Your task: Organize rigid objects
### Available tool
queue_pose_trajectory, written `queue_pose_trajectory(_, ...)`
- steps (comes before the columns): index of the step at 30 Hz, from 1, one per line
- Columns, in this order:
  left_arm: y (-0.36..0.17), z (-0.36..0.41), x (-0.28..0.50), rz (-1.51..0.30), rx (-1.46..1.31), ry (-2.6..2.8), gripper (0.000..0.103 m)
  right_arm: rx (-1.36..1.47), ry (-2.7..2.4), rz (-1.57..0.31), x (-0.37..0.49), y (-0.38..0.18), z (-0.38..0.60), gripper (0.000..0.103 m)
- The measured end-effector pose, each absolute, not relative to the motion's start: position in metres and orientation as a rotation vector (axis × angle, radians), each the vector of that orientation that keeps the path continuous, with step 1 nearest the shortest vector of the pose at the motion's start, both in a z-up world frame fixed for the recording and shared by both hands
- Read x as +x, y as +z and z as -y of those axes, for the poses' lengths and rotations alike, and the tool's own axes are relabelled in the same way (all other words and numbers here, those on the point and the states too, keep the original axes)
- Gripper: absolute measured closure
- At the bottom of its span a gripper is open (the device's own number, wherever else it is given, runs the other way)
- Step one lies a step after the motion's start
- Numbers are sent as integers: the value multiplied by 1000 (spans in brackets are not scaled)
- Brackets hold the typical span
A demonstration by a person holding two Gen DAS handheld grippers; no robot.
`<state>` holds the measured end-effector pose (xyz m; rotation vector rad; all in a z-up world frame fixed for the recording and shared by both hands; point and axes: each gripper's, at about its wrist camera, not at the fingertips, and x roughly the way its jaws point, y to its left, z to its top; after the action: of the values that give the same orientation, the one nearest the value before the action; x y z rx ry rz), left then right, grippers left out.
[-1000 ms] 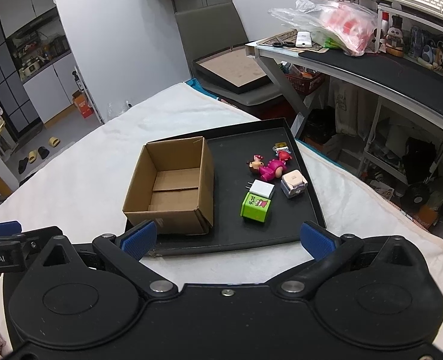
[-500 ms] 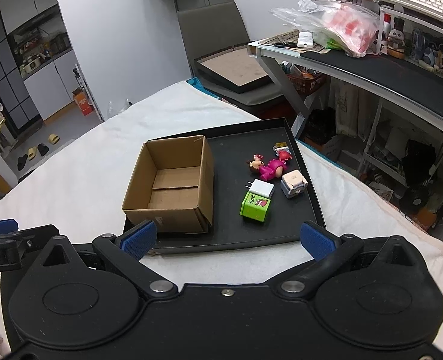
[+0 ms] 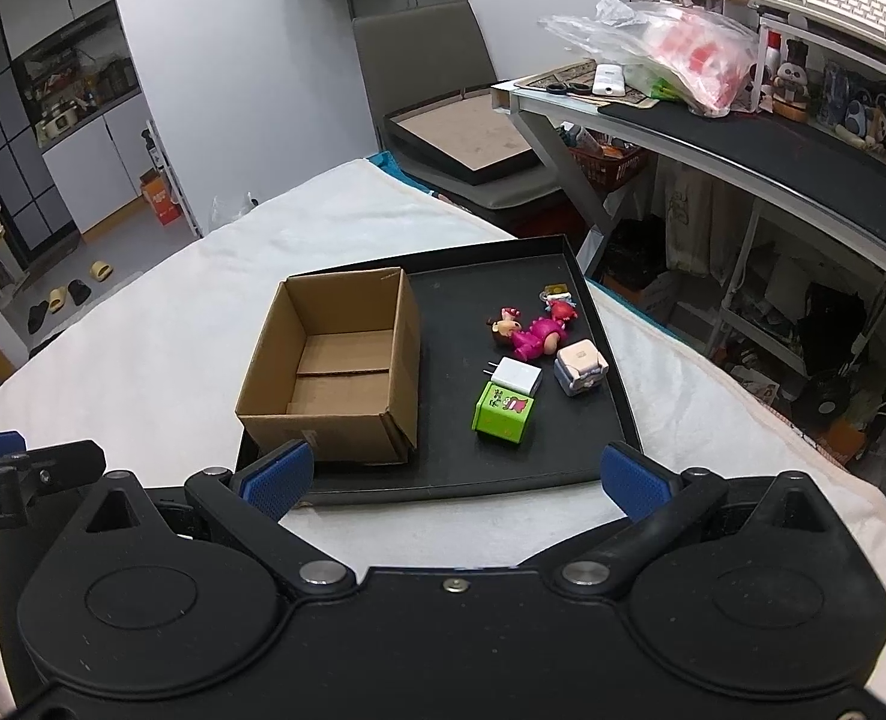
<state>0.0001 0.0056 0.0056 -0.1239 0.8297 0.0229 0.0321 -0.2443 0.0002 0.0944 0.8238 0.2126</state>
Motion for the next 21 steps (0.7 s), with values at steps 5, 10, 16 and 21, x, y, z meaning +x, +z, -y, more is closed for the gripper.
queue_pose_trajectory(5,3,-5,3,-839,-122,14,0,95,210,-831,33,-1,245,0)
queue_pose_trajectory(10,1,-5,6,-845,-138,-1,0,111,224,-849,35,-1,245,0)
queue_pose_trajectory(16,-4,-7,16,-861,-142,4,0,100,218,-854,41,-4,243,0)
queue_pose_trajectory(21,-9,-10,27,-879,-148,5,0,142,224,-837,47,-7,248,0)
